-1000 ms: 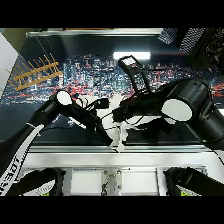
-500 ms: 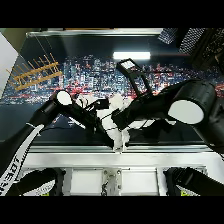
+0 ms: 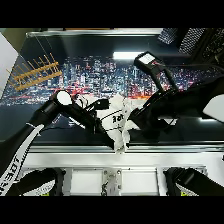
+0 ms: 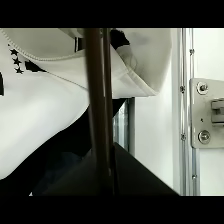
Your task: Fold the clothes and pants, and hang the long-sleeved shirts on hangers.
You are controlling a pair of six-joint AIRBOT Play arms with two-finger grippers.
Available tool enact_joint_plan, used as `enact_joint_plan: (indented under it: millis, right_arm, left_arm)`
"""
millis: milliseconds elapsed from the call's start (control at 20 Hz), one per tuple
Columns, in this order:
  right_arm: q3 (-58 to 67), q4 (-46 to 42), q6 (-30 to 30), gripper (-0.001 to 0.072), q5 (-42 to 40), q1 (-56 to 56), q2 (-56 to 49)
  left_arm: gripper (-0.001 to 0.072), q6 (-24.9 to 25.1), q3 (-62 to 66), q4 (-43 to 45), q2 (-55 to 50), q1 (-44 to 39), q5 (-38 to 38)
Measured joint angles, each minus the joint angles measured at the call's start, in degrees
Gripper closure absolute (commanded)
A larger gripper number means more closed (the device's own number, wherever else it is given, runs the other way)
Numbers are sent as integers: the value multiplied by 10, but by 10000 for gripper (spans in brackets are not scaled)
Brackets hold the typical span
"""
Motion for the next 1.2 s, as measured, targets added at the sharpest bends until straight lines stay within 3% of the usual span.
enact_joint_plan:
  millis: [200, 500, 700, 1200]
  right_arm:
    - [14, 82, -124, 49, 27, -106, -3]
    - [18, 141, -206, 49, -24, -175, -6]
    - [12, 177, -302, 49, -15, -231, -7]
    - [-192, 497, -605, 50, 76, -620, -16]
  left_arm:
    - [696, 0, 0, 0, 0, 0, 0]
    - [697, 0, 0, 0, 0, 0, -1]
    - [696, 0, 0, 0, 0, 0, -1]
    - [696, 0, 0, 0, 0, 0, -1]
